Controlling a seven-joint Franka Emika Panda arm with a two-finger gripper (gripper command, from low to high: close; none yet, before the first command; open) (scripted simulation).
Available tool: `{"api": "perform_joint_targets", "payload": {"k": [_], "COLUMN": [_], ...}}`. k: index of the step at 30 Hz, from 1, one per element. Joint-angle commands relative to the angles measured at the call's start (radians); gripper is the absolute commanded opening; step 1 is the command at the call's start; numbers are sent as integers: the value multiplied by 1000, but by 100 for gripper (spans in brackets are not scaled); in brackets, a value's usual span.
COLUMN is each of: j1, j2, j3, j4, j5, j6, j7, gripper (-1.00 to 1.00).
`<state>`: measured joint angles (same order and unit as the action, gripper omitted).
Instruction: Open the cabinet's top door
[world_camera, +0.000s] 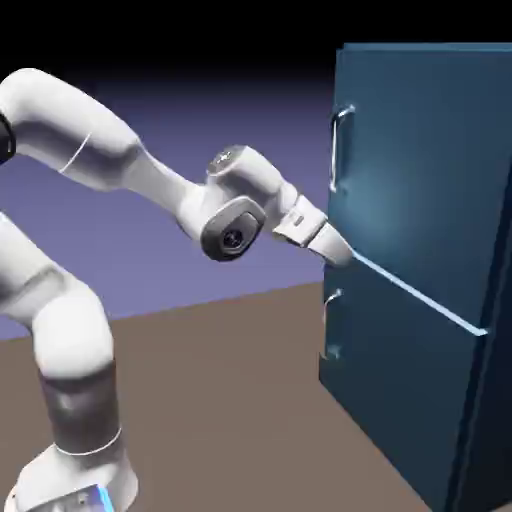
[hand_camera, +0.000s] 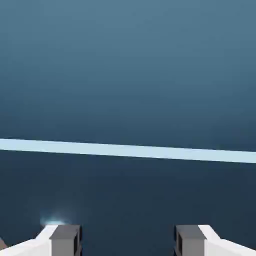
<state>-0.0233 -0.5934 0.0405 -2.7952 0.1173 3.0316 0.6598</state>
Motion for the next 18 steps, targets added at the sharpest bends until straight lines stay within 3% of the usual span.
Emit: {"api": "perform_joint_targets", "payload": {"k": [1, 18], "j1": [-13, -235], "j2": [-9, -156], "j3": [15, 271], "j4": [5, 99], "j5": [44, 783], "j6": [-2, -36], "j7": [-30, -542], "gripper": [0, 0]}}
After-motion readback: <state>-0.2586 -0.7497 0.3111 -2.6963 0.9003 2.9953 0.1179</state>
